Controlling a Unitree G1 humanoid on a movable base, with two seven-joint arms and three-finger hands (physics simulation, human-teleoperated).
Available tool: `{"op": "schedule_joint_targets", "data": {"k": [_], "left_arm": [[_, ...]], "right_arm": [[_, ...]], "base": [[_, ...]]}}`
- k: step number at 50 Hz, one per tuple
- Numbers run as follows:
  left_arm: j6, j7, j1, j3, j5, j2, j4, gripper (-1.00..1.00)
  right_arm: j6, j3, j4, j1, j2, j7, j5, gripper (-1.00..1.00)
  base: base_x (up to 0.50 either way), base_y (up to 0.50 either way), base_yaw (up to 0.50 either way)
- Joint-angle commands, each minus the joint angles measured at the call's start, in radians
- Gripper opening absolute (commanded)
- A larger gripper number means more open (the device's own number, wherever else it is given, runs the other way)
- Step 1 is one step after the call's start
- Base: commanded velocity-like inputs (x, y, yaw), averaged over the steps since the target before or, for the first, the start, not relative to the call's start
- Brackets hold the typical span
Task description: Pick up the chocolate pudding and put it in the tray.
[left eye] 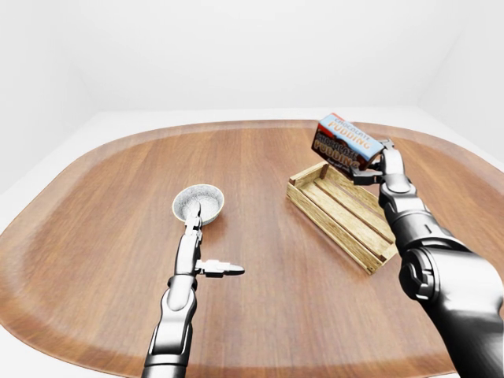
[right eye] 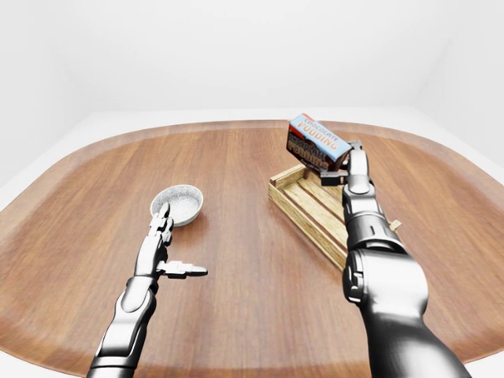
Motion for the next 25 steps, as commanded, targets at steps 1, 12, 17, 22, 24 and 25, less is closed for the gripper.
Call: {"op": "schedule_joint_targets", "data": {"k": [1, 12, 17, 22, 24, 25], "left_arm": [[-0.005, -0.013, -0.003, 0.006, -0.026, -0.001, 0.003, 1.0], [-0.004, -0.015, 0.001, 0.005, -0.023, -0.001, -0.002, 1.0], [-0.001, -0.015, 0.002, 0.004, -0.022, -0.002, -0.006, 1.0], [0.001, -0.016, 0.002, 0.005, -0.023, -0.001, -0.008, 1.0], [-0.001, -0.017, 0.0, 0.006, -0.023, -0.001, -0.005, 1.0], [-0.001, -0.017, 0.0, 0.006, -0.023, -0.001, -0.005, 1.0]], "right_arm": [[0.0, -0.027, -0.007, 0.031, -0.011, -0.018, 0.008, -1.0], [0.0, -0.035, -0.002, 0.061, -0.009, -0.032, 0.005, -1.0], [0.0, -0.04, -0.001, 0.074, -0.01, -0.035, 0.004, -1.0], [0.0, -0.044, 0.001, 0.082, -0.012, -0.038, 0.004, -1.0], [0.0, -0.041, 0.001, 0.085, -0.01, -0.042, 0.001, -1.0], [0.0, -0.041, 0.001, 0.085, -0.01, -0.042, 0.001, -1.0]], "base": [[0.0, 0.0, 0.0], [0.0, 0.0, 0.0], [0.0, 0.0, 0.0], [0.0, 0.0, 0.0], [0.0, 0.0, 0.0], [0.0, 0.0, 0.0]]}}
